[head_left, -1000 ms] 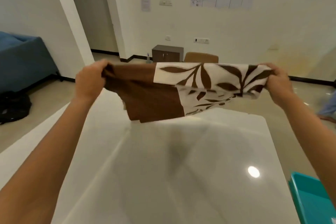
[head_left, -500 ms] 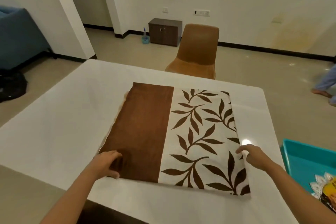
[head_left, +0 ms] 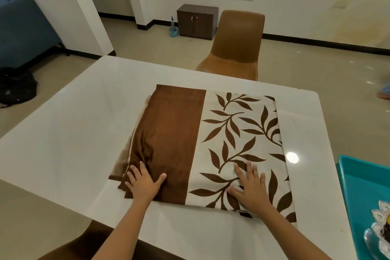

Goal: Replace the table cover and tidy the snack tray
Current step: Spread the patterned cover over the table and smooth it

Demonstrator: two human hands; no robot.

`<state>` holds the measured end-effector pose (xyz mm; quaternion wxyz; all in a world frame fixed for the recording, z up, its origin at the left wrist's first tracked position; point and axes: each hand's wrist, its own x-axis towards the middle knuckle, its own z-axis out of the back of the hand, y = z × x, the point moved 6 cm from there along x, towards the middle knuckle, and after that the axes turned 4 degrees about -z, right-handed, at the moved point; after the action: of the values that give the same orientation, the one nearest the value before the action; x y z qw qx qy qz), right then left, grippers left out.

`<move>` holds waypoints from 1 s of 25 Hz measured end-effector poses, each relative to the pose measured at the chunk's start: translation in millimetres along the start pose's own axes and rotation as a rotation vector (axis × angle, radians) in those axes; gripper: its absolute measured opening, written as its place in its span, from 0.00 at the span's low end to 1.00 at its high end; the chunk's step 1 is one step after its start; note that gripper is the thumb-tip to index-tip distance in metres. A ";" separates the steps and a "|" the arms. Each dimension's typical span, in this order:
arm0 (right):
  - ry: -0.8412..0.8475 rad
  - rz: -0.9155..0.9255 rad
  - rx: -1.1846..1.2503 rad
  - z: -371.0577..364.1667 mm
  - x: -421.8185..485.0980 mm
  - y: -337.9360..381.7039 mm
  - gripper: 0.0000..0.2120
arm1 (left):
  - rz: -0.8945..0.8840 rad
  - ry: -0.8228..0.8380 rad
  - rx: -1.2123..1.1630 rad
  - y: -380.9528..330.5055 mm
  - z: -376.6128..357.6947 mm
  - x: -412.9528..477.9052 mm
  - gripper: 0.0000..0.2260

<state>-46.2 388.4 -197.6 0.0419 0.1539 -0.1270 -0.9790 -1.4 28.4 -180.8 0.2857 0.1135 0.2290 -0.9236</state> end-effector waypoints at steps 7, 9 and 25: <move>-0.113 -0.021 0.207 23.8 9.3 -4.5 0.20 | -0.241 -0.260 -0.093 -61.4 29.8 -10.4 0.20; -0.221 -0.063 0.422 45.9 13.8 -6.9 0.15 | -0.350 -0.312 -0.028 -86.9 55.0 -0.8 0.16; -0.278 0.587 -0.424 -0.3 -23.6 15.1 0.25 | -0.126 -0.582 0.233 7.8 235.8 114.6 0.10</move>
<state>-23.1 376.7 -187.2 0.3338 -0.0355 0.0351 -0.9413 -108.3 -146.9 -17.6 0.2665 -0.1377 0.0372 -0.9532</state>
